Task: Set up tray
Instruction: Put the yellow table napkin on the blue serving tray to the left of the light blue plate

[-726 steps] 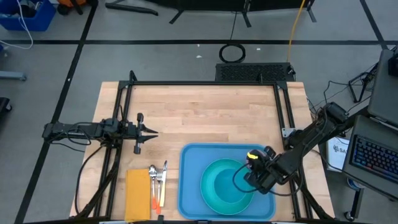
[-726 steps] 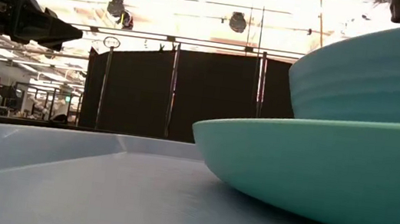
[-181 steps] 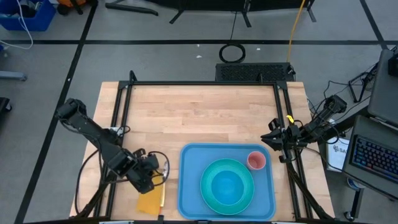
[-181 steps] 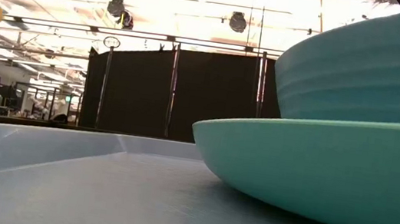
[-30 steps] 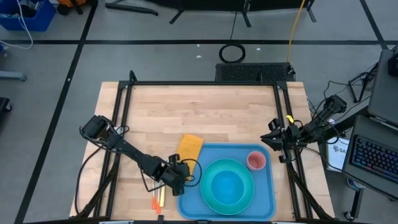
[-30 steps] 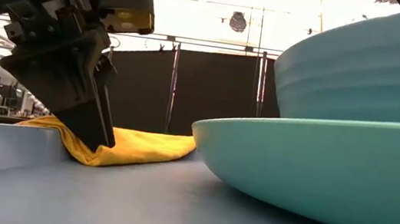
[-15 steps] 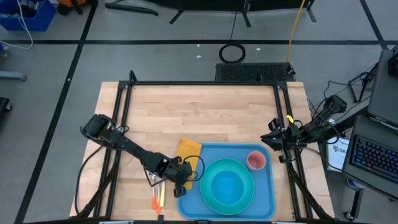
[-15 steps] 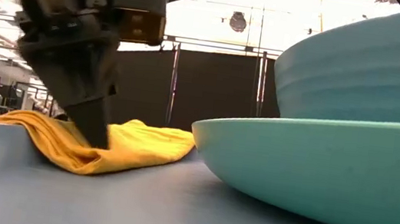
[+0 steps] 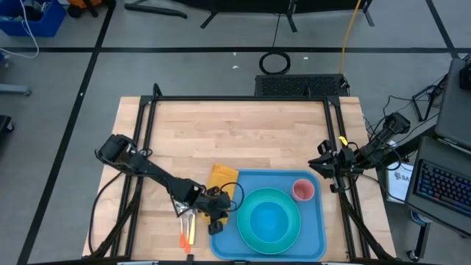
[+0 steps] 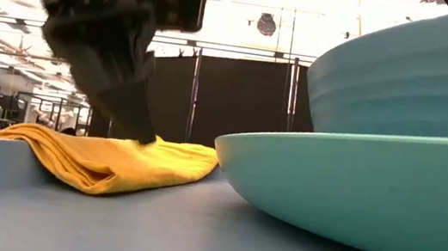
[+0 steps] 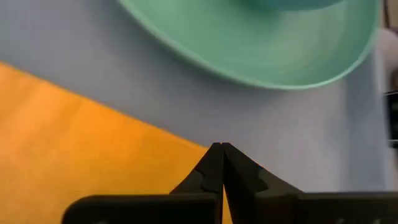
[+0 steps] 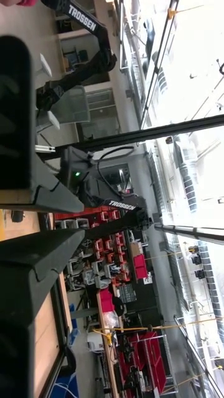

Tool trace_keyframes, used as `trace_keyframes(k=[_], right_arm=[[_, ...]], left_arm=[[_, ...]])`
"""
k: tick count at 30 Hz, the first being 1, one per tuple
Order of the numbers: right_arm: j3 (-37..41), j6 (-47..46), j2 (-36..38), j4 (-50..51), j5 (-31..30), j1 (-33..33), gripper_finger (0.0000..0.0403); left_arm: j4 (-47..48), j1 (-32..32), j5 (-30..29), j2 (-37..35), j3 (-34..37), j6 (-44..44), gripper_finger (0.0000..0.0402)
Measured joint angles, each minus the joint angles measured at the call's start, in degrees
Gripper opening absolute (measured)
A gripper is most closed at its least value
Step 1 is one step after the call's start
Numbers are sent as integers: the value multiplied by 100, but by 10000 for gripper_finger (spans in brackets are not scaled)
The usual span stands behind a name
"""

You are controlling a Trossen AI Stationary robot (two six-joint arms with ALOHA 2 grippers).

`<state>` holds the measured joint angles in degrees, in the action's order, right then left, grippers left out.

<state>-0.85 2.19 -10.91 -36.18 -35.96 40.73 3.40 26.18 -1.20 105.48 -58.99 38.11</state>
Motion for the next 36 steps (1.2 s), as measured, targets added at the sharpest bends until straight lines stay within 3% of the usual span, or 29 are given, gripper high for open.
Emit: trace_keyframes(k=[4,11,24,36], right_arm=[[-1,-1,0,2,-1,0,43],[-1,0,1,2,-1,0,43],[1,1,-1,2,1,0,43],[0,0,-1,25,2,-2,43]], left_arm=[[270,117,-299,-12,-418,-476,4],[2286,137,-536,38,-1075,-306,3],[2493,-153,-296,54,-1038,-525,2],[2136,-327,498,904,-1078,-486,3]])
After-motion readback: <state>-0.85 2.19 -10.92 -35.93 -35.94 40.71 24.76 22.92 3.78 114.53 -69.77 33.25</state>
